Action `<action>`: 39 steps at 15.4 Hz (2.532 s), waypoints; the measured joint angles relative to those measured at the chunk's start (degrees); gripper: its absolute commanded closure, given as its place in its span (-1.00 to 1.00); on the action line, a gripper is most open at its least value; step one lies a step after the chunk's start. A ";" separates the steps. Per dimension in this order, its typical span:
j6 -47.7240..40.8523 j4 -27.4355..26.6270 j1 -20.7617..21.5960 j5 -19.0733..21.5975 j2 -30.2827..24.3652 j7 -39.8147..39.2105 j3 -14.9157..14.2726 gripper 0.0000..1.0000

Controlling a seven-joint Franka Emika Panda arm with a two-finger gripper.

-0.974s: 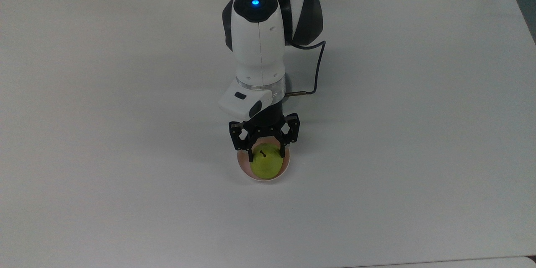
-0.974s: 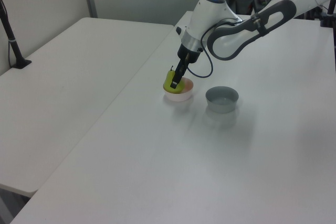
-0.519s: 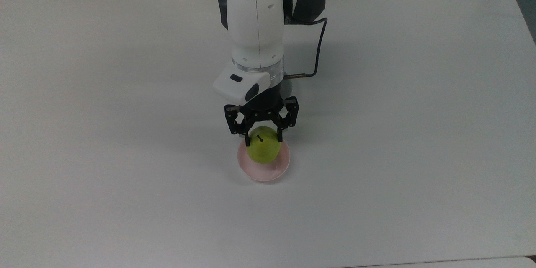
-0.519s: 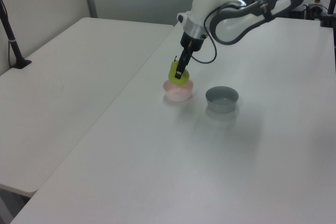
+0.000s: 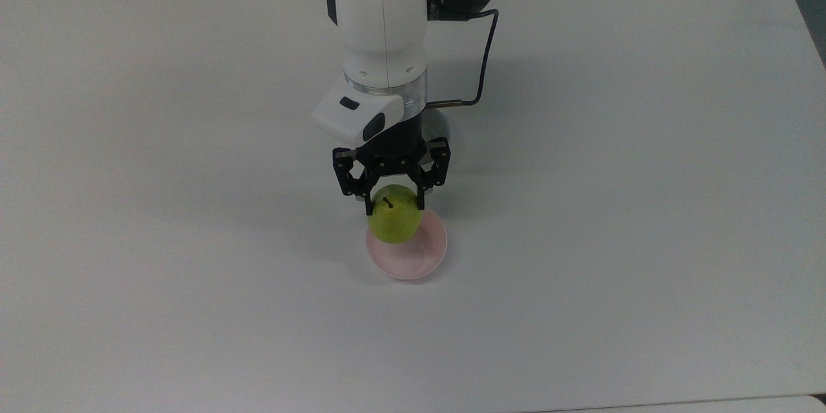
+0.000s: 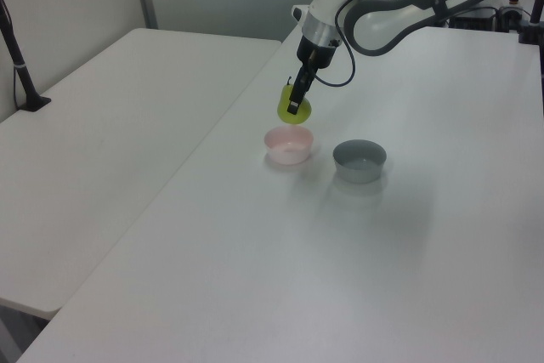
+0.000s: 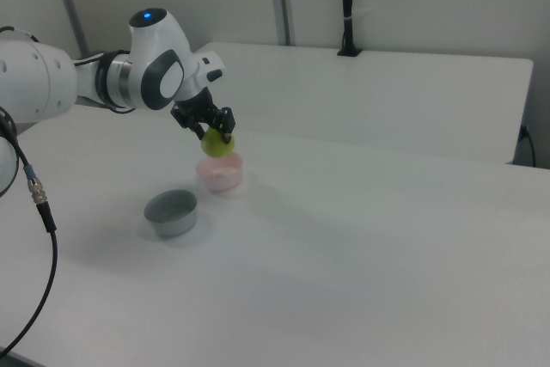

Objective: Pick up a pear from the bowl
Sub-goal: 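Carry the pear away from the bowls and lower it onto the table, then open the gripper to release the pear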

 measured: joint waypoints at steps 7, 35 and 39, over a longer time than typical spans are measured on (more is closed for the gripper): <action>0.27 0.13 -5.30 -0.02 0.43 -0.11 -0.32 0.11; 16.35 0.87 -10.89 -2.54 9.78 -2.27 -0.36 -0.89; 16.35 0.99 -10.89 -2.58 9.78 -2.28 -0.36 -0.89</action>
